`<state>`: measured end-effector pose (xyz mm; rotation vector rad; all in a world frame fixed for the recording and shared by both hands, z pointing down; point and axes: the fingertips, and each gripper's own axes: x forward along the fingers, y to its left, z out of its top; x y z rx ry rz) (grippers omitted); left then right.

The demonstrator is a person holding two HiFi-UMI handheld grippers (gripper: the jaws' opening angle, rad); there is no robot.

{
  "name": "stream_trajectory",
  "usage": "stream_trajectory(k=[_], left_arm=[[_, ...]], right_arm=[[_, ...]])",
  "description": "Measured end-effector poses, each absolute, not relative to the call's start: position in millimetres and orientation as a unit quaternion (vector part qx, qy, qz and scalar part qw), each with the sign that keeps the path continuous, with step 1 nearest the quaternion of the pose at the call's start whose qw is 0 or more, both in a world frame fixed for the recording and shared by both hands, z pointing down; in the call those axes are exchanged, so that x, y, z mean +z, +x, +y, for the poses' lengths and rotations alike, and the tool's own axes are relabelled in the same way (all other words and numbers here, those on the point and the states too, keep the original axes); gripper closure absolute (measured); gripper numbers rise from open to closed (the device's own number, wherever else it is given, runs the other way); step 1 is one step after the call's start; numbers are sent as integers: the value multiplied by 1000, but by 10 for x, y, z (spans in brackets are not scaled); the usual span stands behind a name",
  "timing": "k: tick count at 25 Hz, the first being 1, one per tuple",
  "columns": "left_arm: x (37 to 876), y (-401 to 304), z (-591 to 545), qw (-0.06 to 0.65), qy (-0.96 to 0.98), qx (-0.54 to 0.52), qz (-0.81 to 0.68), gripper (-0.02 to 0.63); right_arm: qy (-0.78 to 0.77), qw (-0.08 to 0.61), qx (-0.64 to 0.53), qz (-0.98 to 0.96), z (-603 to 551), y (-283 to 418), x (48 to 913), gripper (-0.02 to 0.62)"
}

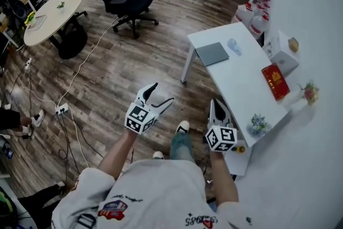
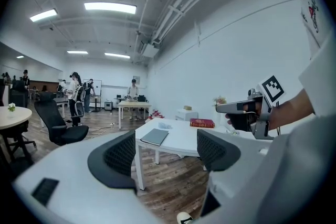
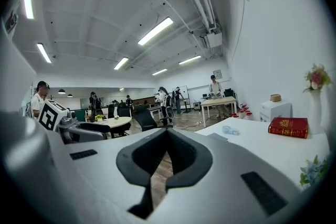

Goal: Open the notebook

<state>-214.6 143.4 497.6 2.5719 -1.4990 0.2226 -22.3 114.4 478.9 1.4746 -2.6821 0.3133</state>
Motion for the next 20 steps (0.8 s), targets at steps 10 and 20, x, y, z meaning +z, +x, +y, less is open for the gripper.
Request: stream_trajectory(k=[10, 20], left_arm=[[4938, -1801, -313, 58, 863, 83, -495, 244], [4996, -1126, -1788, 61, 873, 99, -473, 244]], right_arm=[[479, 18, 101, -872, -567, 45, 4776, 603], [487, 9, 104, -867, -2072, 539, 4687, 603]])
